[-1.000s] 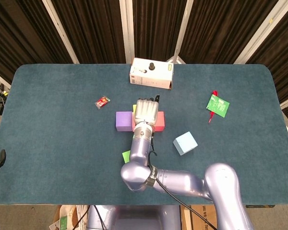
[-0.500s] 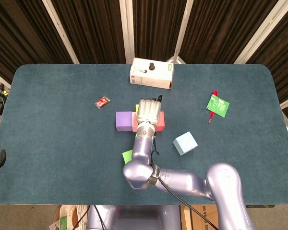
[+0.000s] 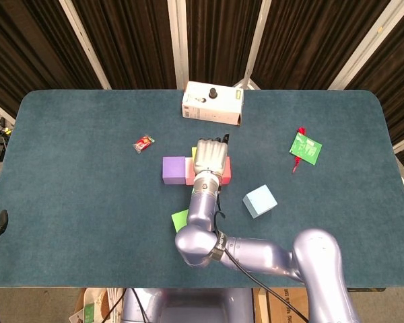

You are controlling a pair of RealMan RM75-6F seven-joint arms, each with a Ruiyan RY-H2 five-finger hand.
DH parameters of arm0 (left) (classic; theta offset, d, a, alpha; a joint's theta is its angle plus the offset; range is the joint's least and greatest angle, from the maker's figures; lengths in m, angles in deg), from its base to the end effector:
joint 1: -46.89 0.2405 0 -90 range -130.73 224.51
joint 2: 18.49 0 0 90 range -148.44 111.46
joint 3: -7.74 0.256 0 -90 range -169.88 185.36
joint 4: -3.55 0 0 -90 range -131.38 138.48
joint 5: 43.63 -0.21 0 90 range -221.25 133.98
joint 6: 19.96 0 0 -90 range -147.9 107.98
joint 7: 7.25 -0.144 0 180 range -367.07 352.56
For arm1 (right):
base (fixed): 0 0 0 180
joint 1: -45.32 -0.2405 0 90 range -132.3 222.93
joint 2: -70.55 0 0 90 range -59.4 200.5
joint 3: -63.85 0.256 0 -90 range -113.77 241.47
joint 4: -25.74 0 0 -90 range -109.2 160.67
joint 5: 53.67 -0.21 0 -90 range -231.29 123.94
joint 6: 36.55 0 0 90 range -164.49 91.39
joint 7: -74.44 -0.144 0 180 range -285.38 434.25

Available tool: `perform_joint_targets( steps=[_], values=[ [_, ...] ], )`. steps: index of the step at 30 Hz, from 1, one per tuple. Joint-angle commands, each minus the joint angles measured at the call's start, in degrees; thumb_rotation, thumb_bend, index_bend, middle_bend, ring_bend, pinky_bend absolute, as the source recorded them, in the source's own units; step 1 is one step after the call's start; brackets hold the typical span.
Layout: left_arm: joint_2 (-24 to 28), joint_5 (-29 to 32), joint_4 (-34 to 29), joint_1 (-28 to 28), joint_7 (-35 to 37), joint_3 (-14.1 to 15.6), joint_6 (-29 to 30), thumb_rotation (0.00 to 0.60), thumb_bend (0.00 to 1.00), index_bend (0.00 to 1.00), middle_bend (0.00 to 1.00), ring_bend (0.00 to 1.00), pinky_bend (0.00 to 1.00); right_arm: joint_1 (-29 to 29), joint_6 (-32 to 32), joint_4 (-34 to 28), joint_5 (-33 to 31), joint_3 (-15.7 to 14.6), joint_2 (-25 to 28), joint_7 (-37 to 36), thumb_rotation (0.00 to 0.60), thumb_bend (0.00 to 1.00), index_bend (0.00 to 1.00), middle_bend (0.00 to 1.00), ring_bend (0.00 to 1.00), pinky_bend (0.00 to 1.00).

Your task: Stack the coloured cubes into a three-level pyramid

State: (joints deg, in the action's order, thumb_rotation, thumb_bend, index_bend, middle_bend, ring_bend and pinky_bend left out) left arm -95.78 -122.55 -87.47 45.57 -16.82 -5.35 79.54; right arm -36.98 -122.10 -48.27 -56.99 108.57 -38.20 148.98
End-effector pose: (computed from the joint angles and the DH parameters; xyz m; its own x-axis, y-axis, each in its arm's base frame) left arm -0.3020 0.1850 0.1555 0.3675 -0.3540 0.8600 0.9262 0.2228 -0.3040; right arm 0.0627 -0.4012 -0.0277 0.4462 -0.3437 0.8263 -0.8401 0.1572 0.5191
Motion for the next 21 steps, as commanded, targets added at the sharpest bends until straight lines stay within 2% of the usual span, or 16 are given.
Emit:
perform_joint_targets(
  steps=[1, 21],
  values=[
    [-0.02, -0.05, 0.02, 0.01, -0.05, 0.01, 0.06, 0.6, 0.41, 0.03, 0.0, 0.0, 0.0, 0.1, -0.04, -0.11, 0.02, 0.01, 0.07, 0.06, 0.6, 0.29, 0.37, 0.42, 0.21, 0.0],
    [-0.11, -0.1, 0.0, 0.05, -0.24, 0.04, 0.2, 0.6, 0.41, 0.03, 0.0, 0.0, 0.0, 0.7, 0.03, -0.89, -0.43, 0.06, 0.24, 0.45, 0.6, 0.29, 0.37, 0.35, 0.14, 0.0]
  ],
)
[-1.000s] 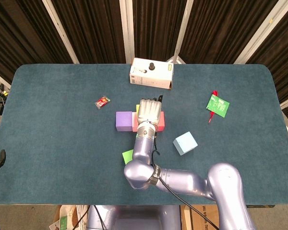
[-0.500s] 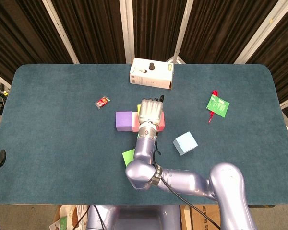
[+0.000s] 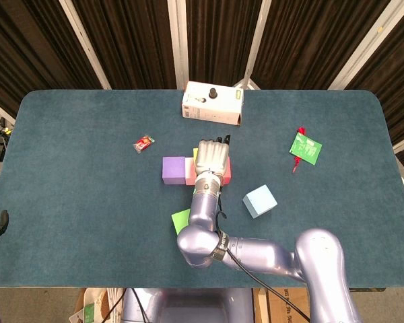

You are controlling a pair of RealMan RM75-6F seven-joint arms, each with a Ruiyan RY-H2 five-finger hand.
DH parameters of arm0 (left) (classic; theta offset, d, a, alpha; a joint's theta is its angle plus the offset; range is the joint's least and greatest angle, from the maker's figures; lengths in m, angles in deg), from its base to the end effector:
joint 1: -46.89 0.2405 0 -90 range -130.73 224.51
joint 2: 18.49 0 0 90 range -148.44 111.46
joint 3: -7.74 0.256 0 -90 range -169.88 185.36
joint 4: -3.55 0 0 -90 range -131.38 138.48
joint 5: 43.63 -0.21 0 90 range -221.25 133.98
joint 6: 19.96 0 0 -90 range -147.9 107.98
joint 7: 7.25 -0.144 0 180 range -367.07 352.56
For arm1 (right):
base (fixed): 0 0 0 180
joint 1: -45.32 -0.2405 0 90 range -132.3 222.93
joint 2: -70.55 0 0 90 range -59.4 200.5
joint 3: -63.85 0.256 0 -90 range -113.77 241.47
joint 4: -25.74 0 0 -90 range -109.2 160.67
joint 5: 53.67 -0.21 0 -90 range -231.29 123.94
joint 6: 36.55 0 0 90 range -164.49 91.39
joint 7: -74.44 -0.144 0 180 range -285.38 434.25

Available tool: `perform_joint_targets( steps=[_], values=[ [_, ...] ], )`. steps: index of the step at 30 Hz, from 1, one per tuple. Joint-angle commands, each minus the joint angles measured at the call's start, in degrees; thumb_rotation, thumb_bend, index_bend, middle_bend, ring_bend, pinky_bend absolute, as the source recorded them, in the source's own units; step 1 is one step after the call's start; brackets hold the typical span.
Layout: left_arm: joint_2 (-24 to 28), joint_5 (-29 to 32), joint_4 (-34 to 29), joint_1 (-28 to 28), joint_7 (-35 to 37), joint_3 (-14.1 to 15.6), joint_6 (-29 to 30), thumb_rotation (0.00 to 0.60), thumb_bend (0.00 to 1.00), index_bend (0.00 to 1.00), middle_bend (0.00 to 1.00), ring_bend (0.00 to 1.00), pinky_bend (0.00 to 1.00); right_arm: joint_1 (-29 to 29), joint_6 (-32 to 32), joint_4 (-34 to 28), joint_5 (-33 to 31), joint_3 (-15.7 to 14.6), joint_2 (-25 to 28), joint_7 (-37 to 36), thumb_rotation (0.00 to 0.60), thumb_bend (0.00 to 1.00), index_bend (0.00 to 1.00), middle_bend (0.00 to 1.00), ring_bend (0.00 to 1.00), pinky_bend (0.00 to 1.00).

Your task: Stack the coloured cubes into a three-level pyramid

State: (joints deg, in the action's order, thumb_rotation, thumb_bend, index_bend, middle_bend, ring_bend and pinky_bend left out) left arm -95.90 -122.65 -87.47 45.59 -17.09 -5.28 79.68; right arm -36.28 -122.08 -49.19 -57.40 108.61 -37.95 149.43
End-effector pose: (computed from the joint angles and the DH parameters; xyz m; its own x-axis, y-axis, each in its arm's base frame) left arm -0.3016 0.1847 0.1549 0.3702 -0.3542 0.8588 0.9252 0.2234 -0.3067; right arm 0.0598 -0.3997 -0.0279 0.4453 -0.3573 0.8210 -0.8389 0.1542 0.5221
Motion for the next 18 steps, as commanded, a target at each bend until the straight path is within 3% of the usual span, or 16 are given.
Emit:
perform_joint_targets(
  steps=[1, 18],
  values=[
    [0.03, 0.03, 0.0, 0.04, 0.05, -0.05, 0.08, 0.6, 0.41, 0.03, 0.0, 0.0, 0.0, 0.0, 0.04, 0.07, -0.05, 0.03, -0.04, 0.01, 0.6, 0.29, 0.37, 0.34, 0.13, 0.0],
    [0.11, 0.4, -0.21, 0.11, -0.05, -0.24, 0.1, 0.6, 0.41, 0.03, 0.0, 0.0, 0.0, 0.09, 0.35, -0.39, -0.88, 0.5, 0.27, 0.6, 0.6, 0.29, 0.29, 0.24, 0.07, 0.0]
  ],
)
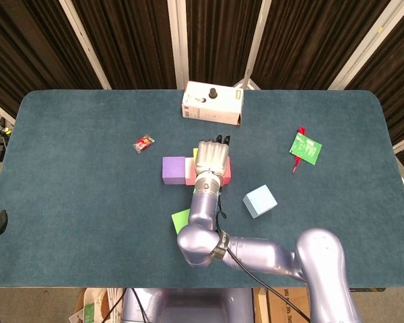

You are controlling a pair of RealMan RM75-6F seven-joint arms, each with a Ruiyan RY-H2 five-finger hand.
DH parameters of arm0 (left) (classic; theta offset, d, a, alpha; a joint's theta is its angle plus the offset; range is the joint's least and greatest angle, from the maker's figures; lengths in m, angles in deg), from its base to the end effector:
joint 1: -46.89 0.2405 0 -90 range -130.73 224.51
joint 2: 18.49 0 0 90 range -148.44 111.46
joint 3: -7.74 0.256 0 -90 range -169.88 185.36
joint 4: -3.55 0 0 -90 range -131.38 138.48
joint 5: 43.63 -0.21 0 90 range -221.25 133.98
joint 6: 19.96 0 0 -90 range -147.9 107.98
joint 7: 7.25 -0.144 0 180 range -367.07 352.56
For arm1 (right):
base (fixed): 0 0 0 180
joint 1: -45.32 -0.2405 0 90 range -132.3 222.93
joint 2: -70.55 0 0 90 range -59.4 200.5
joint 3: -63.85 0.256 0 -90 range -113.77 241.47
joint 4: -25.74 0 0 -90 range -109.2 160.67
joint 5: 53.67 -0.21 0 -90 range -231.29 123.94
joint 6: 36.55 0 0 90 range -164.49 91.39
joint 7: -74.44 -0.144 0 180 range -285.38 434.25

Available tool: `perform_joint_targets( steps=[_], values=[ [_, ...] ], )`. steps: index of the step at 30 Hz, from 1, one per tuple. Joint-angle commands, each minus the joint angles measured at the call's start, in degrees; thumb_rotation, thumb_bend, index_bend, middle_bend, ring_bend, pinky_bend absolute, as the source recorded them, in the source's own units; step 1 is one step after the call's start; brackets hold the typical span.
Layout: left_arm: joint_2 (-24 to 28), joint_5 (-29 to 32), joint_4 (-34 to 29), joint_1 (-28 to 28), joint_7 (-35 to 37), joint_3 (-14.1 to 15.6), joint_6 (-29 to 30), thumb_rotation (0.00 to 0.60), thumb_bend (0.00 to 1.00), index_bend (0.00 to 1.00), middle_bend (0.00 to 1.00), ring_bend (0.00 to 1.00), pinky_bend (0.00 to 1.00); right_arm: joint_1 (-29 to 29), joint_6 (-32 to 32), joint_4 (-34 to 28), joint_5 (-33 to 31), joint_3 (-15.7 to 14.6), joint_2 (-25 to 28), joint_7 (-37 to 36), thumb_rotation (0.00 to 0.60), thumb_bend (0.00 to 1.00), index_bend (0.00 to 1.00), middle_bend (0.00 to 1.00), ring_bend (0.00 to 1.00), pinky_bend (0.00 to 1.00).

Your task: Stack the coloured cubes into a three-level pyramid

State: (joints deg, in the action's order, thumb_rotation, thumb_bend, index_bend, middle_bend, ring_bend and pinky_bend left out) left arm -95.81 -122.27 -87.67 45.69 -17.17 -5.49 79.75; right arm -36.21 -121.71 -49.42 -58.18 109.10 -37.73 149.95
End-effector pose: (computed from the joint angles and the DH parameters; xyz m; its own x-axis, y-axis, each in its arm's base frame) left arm -0.3022 0.1845 0.1561 0.3710 -0.3565 0.8575 0.9242 0.2315 -0.3036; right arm 0.0603 -0.3998 -0.0277 0.4397 -0.3707 0.8181 -0.8406 0.1510 0.5202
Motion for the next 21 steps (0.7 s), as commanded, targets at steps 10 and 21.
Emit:
perform_joint_targets(
  steps=[10, 21],
  values=[
    [0.08, 0.09, -0.02, 0.01, 0.06, -0.07, -0.02, 0.6, 0.41, 0.03, 0.0, 0.0, 0.0, 0.0, 0.0, -0.65, -1.02, 0.18, 0.27, 0.64, 0.6, 0.29, 0.23, 0.21, 0.05, 0.0],
    [0.06, 0.17, 0.03, 0.01, 0.03, -0.13, -0.01, 0.6, 0.41, 0.03, 0.0, 0.0, 0.0, 0.07, -0.28, -1.72, -1.68, 0.35, 0.86, 1.2, 0.6, 0.29, 0.18, 0.18, 0.03, 0.0]
  ],
)
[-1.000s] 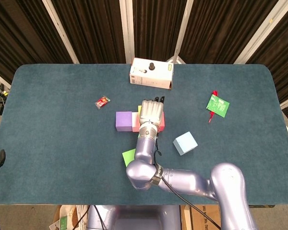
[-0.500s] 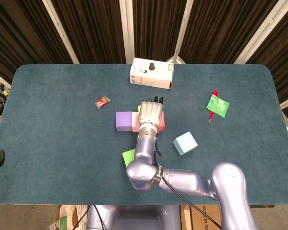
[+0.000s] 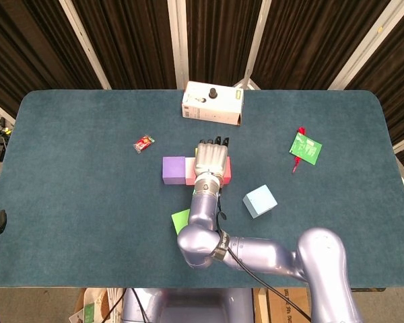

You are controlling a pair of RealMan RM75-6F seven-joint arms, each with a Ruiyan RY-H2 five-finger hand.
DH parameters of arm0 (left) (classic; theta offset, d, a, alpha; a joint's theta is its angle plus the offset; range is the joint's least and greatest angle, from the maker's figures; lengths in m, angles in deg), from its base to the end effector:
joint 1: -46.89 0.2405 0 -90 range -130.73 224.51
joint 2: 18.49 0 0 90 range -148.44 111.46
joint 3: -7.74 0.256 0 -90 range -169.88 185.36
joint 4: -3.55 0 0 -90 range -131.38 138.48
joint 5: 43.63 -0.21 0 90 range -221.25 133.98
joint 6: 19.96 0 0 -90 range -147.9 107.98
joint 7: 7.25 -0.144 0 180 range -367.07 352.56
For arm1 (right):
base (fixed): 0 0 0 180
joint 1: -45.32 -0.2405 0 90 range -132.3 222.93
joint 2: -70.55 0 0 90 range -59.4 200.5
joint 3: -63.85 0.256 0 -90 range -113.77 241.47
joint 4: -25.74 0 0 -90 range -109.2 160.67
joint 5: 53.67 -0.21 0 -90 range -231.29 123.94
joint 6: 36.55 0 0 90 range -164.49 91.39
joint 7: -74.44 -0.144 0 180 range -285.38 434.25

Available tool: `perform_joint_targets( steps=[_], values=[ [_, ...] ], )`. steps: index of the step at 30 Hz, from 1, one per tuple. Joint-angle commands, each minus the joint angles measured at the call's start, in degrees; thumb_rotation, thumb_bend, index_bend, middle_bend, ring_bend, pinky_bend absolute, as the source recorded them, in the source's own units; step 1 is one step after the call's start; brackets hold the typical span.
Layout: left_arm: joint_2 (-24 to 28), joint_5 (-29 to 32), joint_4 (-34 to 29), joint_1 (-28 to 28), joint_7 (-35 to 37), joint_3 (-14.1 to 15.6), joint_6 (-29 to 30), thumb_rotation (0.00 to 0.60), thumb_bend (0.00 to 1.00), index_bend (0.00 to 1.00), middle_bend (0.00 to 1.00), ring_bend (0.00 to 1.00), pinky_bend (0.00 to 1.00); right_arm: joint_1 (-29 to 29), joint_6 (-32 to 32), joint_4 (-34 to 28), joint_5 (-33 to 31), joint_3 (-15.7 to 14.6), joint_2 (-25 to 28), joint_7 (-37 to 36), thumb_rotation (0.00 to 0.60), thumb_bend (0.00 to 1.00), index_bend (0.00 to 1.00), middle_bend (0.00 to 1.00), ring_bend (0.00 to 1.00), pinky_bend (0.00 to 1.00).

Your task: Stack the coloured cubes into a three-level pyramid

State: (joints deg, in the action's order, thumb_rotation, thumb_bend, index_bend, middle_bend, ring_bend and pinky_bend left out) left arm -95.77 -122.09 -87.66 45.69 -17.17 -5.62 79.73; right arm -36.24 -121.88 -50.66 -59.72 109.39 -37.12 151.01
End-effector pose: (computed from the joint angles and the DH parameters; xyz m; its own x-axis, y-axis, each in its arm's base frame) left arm -0.3026 0.1847 0.1568 0.3719 -0.3577 0.8566 0.9236 0.2346 -0.3031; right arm 0.0616 -0.3972 -0.0268 0.4423 -0.3927 0.8064 -0.8377 0.1402 0.5278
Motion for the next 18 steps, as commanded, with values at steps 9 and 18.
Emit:
perform_joint_targets(
  steps=[9, 18],
  values=[
    [0.27, -0.23, 0.4, -0.14, 0.6, 0.07, -0.35, 0.6, 0.41, 0.02, 0.0, 0.0, 0.0, 2.23, -1.76, -7.21, -0.86, 1.19, 3.77, 0.01, 0.6, 0.29, 0.08, 0.1, 0.0, 0.0],
    [0.89, -1.3, 1.17, -0.8, 1.78, 1.17, -2.31, 0.6, 0.41, 0.02, 0.0, 0.0, 0.0, 12.08, -5.05, -26.39, 2.81, 0.33, 13.95, -5.23, 0.6, 0.25, 0.03, 0.06, 0.0, 0.0]
  ],
)
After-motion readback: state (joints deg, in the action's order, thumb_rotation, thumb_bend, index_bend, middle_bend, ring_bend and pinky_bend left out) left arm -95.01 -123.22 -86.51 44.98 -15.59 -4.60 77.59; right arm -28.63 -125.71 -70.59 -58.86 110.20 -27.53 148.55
